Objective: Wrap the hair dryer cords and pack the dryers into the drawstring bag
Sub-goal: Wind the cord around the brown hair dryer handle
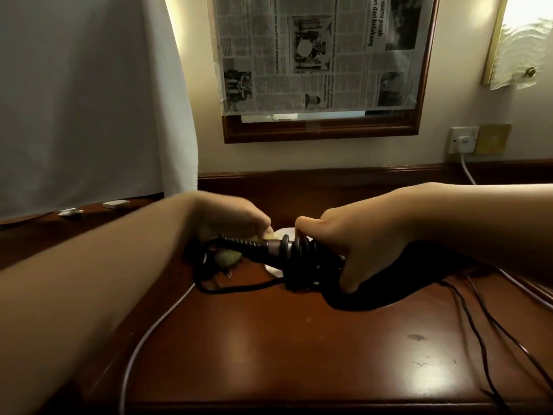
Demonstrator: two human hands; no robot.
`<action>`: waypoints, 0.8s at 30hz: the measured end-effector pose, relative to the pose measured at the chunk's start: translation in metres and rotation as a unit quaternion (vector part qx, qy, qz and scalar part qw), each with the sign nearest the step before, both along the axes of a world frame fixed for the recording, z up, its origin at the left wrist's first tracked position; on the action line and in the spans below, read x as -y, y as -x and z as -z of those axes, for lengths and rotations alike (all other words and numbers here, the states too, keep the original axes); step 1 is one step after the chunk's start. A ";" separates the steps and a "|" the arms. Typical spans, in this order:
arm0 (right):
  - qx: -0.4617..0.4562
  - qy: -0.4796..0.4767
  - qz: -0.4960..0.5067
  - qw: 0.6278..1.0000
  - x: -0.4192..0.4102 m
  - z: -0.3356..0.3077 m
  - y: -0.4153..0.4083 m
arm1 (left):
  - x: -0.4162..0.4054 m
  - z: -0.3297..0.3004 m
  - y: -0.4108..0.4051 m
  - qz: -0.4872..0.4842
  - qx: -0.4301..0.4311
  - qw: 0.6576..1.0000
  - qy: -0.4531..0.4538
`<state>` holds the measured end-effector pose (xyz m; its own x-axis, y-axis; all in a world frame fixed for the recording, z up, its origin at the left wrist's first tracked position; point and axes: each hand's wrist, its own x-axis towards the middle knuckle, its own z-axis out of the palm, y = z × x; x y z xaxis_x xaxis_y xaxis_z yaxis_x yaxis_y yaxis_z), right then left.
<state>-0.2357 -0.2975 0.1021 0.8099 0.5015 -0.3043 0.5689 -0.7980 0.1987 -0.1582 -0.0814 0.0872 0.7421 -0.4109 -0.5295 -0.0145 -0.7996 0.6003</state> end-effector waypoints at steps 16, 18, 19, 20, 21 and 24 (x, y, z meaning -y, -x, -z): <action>0.054 -0.010 0.054 0.997 0.011 0.021 -0.043 | 0.036 -0.027 0.034 0.012 0.245 0.968 0.049; 0.059 -0.038 0.056 0.996 0.015 0.021 -0.049 | 0.043 -0.012 0.047 -0.054 0.274 0.950 0.143; 0.064 -0.056 0.057 0.995 0.017 0.021 -0.052 | 0.047 -0.005 0.053 -0.087 0.278 0.938 0.187; 0.069 -0.076 0.059 0.993 0.019 0.022 -0.056 | 0.050 0.002 0.057 -0.110 0.287 0.925 0.224; 0.072 -0.098 0.061 0.991 0.021 0.023 -0.060 | 0.053 0.008 0.060 -0.119 0.305 0.911 0.248; 0.068 -0.172 0.061 0.981 0.026 0.023 -0.071 | 0.059 0.032 0.072 -0.113 0.376 0.863 0.318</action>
<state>-0.1648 -0.3232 0.0793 0.8913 0.4531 -0.0182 0.4526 -0.8913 -0.0265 -0.2300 -0.1402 0.0550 0.8769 -0.2397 0.4167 -0.4782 -0.3448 0.8078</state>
